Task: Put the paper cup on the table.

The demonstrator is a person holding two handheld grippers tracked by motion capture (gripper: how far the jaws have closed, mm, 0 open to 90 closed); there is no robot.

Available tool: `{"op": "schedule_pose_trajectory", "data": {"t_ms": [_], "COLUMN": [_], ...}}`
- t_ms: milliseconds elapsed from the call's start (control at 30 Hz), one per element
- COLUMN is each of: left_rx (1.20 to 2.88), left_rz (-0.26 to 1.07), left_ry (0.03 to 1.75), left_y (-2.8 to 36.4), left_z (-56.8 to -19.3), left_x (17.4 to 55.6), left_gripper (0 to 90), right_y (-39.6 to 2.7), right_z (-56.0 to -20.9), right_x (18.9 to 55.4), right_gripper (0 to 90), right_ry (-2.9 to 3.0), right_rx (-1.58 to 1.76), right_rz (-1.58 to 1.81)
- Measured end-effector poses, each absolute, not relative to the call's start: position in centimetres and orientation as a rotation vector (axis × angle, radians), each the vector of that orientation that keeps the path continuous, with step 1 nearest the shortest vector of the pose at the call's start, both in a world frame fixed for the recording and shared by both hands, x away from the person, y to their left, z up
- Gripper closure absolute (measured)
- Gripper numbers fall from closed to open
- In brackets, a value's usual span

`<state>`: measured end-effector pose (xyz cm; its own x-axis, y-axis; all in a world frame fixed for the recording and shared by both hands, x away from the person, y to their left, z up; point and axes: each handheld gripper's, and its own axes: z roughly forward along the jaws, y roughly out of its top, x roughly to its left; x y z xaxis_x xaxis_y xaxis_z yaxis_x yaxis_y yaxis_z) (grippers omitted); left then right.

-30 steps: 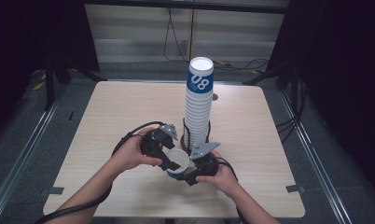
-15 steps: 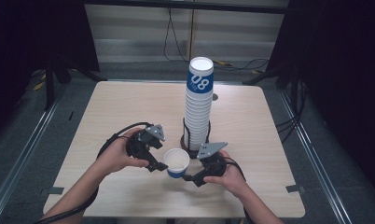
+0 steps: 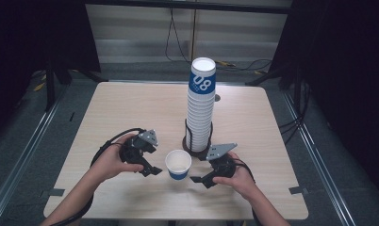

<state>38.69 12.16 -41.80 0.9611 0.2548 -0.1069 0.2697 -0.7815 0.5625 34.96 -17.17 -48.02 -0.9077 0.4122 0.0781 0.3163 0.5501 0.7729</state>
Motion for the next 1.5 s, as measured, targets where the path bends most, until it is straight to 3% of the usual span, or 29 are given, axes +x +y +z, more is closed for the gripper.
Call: {"op": "schedule_pose_trajectory", "data": {"t_ms": [1500], "left_rx": [2.500], "left_rz": [0.068], "left_ry": [0.476], "left_y": [17.0], "left_z": [-47.2], "left_x": [37.9], "left_gripper": [16.4], "right_y": [-21.6], "right_z": [-47.5], "right_x": [34.8], "right_gripper": [14.1], "right_ry": [2.682], "right_rx": [0.685], "right_rz": [1.229]}}
